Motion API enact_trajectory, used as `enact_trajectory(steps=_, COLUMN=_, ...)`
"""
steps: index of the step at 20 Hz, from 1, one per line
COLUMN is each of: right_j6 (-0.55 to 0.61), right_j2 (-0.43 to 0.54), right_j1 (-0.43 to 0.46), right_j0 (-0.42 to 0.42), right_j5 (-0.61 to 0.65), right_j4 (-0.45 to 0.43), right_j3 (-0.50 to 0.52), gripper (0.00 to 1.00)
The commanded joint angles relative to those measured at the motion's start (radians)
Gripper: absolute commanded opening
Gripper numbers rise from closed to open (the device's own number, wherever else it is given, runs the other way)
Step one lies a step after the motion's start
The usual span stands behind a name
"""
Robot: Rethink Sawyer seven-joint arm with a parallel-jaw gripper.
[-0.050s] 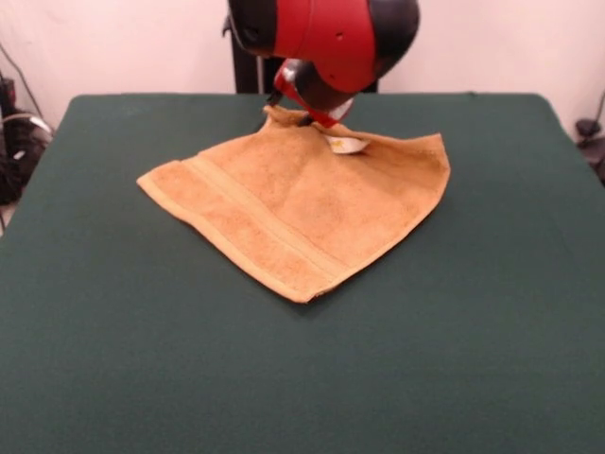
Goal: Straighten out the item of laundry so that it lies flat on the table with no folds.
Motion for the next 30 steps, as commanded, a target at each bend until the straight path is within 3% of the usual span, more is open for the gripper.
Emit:
enact_trajectory(steps=1, right_j6=0.084, right_j2=0.063, right_j1=0.12, right_j0=0.005, right_j5=-0.083, right_j4=0.016, right_j3=-0.079, gripper=1.0)
enact_trajectory(steps=6, right_j6=0.077, right_j2=0.044, right_j1=0.078, right_j0=0.015, right_j5=-0.112, right_j4=-0.018, right_j3=-0.062, gripper=1.0)
enact_trajectory(steps=9, right_j6=-0.022, right_j2=0.059, right_j1=-0.074, right_j0=-0.019, right_j5=-0.148, right_j4=-0.043, right_j3=0.048, gripper=1.0)
enact_trajectory(steps=11, right_j6=-0.11, right_j2=0.087, right_j1=-0.22, right_j0=-0.064, right_j5=-0.149, right_j4=-0.032, right_j3=0.156, gripper=1.0)
enact_trajectory(steps=15, right_j6=-0.281, right_j2=0.155, right_j1=-0.472, right_j0=-0.188, right_j5=-0.121, right_j4=-0.004, right_j3=0.326, gripper=1.0)
enact_trajectory(steps=17, right_j6=-0.329, right_j2=0.18, right_j1=-0.548, right_j0=-0.236, right_j5=-0.114, right_j4=-0.014, right_j3=0.368, gripper=1.0)
enact_trajectory(steps=20, right_j6=-0.348, right_j2=0.213, right_j1=-0.608, right_j0=-0.291, right_j5=-0.162, right_j4=-0.044, right_j3=0.407, gripper=1.0)
enact_trajectory(steps=23, right_j6=-0.362, right_j2=0.306, right_j1=-0.661, right_j0=-0.398, right_j5=-0.334, right_j4=-0.059, right_j3=0.464, gripper=1.0)
enact_trajectory(steps=25, right_j6=-0.337, right_j2=0.363, right_j1=-0.664, right_j0=-0.452, right_j5=-0.454, right_j4=-0.087, right_j3=0.482, gripper=1.0)
enact_trajectory(steps=30, right_j6=-0.26, right_j2=0.448, right_j1=-0.646, right_j0=-0.54, right_j5=-0.585, right_j4=-0.148, right_j3=0.509, gripper=1.0)
